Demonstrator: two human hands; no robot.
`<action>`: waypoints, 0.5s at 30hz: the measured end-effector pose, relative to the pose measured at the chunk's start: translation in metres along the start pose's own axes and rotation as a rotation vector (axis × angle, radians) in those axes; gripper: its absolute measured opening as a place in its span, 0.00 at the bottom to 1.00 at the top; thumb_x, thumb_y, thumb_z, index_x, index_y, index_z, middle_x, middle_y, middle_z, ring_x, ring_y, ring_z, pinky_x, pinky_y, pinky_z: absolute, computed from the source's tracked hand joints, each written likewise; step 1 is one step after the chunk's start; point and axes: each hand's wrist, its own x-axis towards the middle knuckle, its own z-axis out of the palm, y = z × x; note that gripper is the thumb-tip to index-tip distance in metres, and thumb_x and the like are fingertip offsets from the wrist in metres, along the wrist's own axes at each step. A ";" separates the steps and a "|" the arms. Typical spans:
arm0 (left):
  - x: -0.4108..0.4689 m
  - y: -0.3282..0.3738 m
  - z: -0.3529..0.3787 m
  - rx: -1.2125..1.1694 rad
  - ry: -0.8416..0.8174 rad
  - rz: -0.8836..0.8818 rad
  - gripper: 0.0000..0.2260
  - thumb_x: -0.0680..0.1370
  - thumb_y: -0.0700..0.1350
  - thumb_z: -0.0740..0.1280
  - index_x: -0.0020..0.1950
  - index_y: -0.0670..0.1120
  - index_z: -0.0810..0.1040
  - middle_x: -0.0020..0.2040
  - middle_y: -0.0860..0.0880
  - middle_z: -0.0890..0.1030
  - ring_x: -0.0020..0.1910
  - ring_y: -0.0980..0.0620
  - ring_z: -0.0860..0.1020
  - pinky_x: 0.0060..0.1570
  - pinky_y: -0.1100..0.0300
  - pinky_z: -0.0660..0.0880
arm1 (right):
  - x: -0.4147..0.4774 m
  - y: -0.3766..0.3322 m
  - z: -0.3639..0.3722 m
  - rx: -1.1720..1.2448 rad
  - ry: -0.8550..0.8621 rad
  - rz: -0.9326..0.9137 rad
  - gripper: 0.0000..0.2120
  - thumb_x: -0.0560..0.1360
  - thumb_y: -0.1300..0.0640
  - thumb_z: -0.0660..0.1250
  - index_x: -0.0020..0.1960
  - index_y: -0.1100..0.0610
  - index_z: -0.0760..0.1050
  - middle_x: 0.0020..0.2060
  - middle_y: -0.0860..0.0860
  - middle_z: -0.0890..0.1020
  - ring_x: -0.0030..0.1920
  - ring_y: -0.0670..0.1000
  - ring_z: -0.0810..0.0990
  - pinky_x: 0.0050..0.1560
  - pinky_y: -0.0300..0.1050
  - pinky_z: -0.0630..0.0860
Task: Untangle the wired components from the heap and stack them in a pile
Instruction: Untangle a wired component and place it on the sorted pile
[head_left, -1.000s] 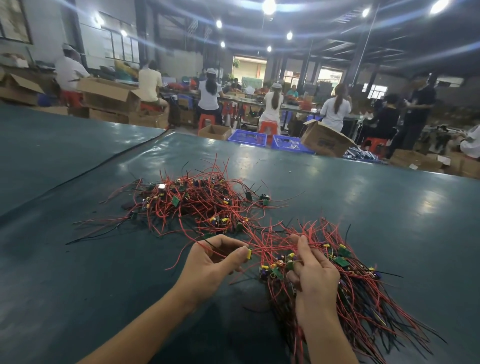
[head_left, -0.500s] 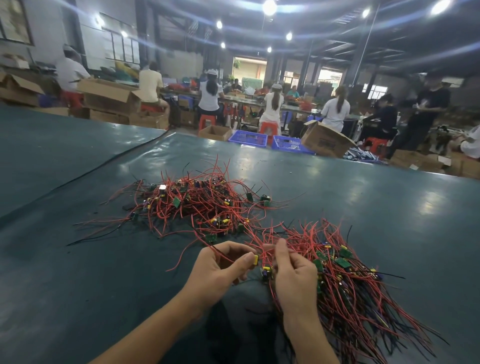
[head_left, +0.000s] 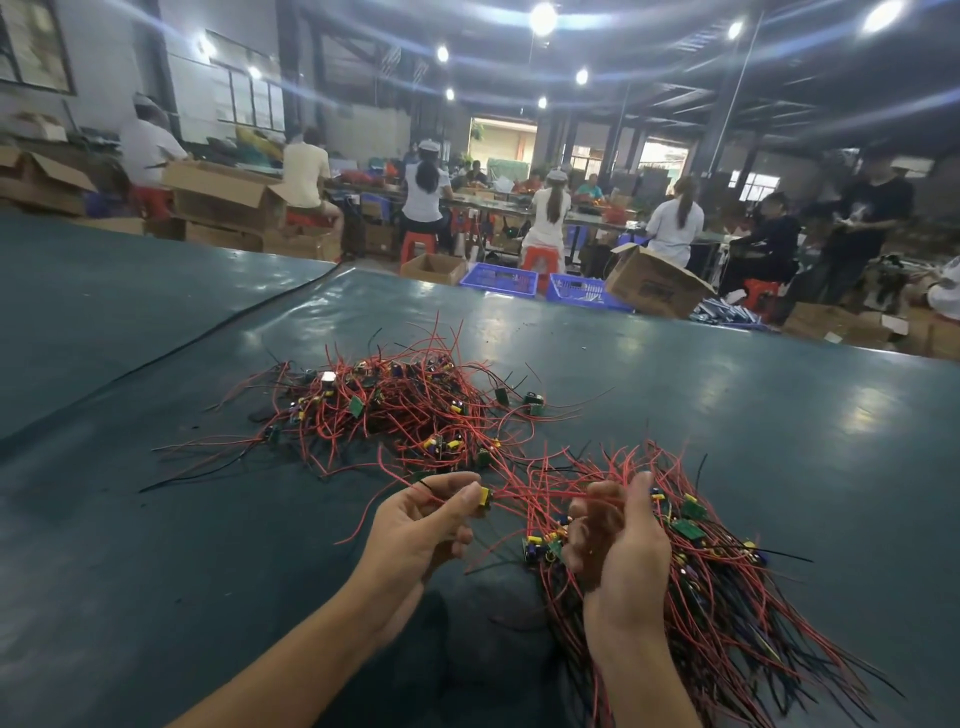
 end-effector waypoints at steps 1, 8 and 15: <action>0.001 0.001 -0.001 -0.035 0.000 -0.013 0.14 0.62 0.49 0.77 0.44 0.45 0.86 0.37 0.46 0.82 0.28 0.56 0.74 0.28 0.64 0.73 | 0.000 -0.001 0.000 0.053 -0.017 0.001 0.26 0.74 0.36 0.55 0.42 0.59 0.75 0.28 0.52 0.78 0.23 0.47 0.71 0.20 0.37 0.66; 0.006 0.006 -0.005 -0.095 -0.170 -0.155 0.17 0.73 0.53 0.67 0.51 0.42 0.85 0.33 0.50 0.74 0.28 0.55 0.72 0.30 0.62 0.71 | 0.002 -0.003 -0.004 0.108 -0.037 0.059 0.31 0.74 0.33 0.52 0.43 0.60 0.78 0.27 0.50 0.75 0.22 0.46 0.68 0.20 0.36 0.63; 0.004 0.003 -0.001 0.106 -0.455 -0.412 0.16 0.68 0.60 0.73 0.40 0.47 0.85 0.30 0.54 0.76 0.29 0.57 0.74 0.35 0.63 0.71 | -0.012 0.007 0.012 -0.473 -0.331 0.121 0.22 0.68 0.42 0.67 0.37 0.61 0.84 0.25 0.56 0.77 0.26 0.51 0.73 0.33 0.43 0.71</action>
